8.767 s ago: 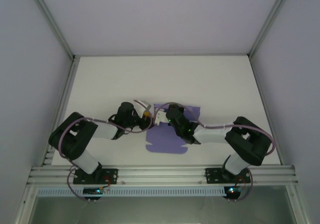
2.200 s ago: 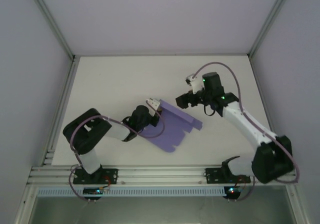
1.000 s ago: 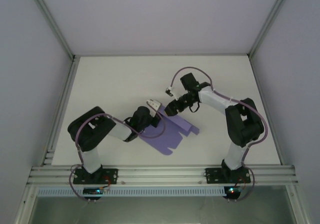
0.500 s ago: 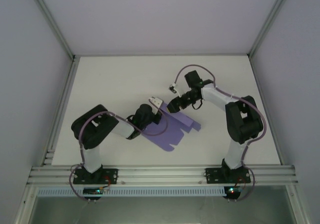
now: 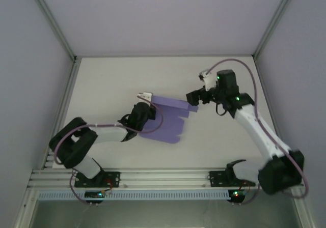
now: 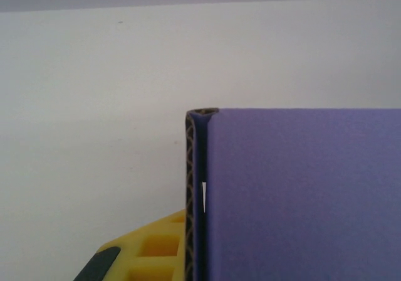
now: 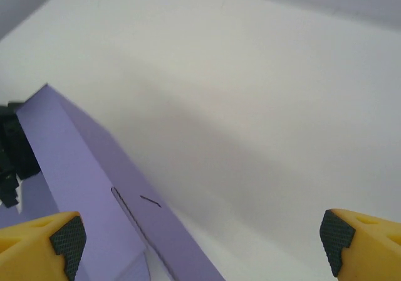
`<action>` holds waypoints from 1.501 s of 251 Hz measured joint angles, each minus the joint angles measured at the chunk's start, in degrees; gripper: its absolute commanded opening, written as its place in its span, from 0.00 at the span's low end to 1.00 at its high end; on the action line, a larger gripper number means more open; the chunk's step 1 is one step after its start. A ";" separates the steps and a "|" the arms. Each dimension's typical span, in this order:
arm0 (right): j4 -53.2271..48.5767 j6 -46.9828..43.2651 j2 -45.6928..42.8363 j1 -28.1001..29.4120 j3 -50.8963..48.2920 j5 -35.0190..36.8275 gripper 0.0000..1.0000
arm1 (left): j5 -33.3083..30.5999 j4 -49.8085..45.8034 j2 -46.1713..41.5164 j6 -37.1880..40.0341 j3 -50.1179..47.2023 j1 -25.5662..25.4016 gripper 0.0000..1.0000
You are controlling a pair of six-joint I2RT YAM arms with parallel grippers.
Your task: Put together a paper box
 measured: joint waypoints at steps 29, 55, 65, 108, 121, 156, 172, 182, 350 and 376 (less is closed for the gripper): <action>0.48 0.63 -3.21 2.75 -0.63 5.18 0.99 | -1.99 -3.98 -2.91 -2.51 -0.35 0.31 0.00; 0.63 0.61 -0.11 5.35 -0.63 8.37 0.99 | -3.04 -6.67 -4.83 -3.96 -0.90 0.33 0.00; 0.63 0.61 1.92 6.19 -0.66 8.90 0.99 | -3.43 -7.67 -5.33 -4.33 -0.92 0.33 0.00; 0.70 0.59 7.91 9.01 -1.11 10.40 0.99 | -4.70 -10.86 -6.84 -5.33 -0.94 0.37 0.00; 0.96 0.59 9.16 9.57 -1.11 11.06 0.99 | -4.81 -11.23 -7.23 -5.33 -1.09 0.37 0.00; 3.30 0.59 12.70 11.72 -1.11 12.85 0.99 | -4.39 -11.45 -8.41 -5.33 -1.51 0.37 0.00; 5.31 0.61 14.05 12.87 -1.11 13.51 0.99 | -3.87 -11.43 -8.76 -5.40 -1.53 0.37 0.00; 6.78 0.63 14.80 13.64 -1.11 13.94 0.99 | -3.67 -11.43 -8.83 -5.75 -1.53 0.39 0.00; 37.40 6.84 7.65 21.75 -18.82 29.27 0.99 | -0.26 -12.70 -11.78 -19.65 -3.06 0.26 0.00; 34.42 7.74 1.20 19.67 -20.92 30.47 0.99 | -0.28 -12.66 -12.46 -21.03 -4.02 1.90 0.00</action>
